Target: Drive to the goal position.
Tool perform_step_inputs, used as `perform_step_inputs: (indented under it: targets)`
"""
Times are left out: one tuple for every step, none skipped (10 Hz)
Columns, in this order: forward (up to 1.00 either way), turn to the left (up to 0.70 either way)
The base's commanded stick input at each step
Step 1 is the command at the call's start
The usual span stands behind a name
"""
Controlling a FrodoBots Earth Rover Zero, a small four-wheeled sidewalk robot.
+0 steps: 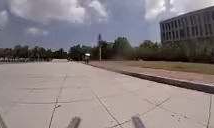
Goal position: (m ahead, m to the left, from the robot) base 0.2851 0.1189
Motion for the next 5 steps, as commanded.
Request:
perform_step_inputs:
  targets:
    - [0.7,0.0]
    - [0.7,0.0]
    - [0.7,0.0]
    - [0.7,0.0]
    - [0.7,0.0]
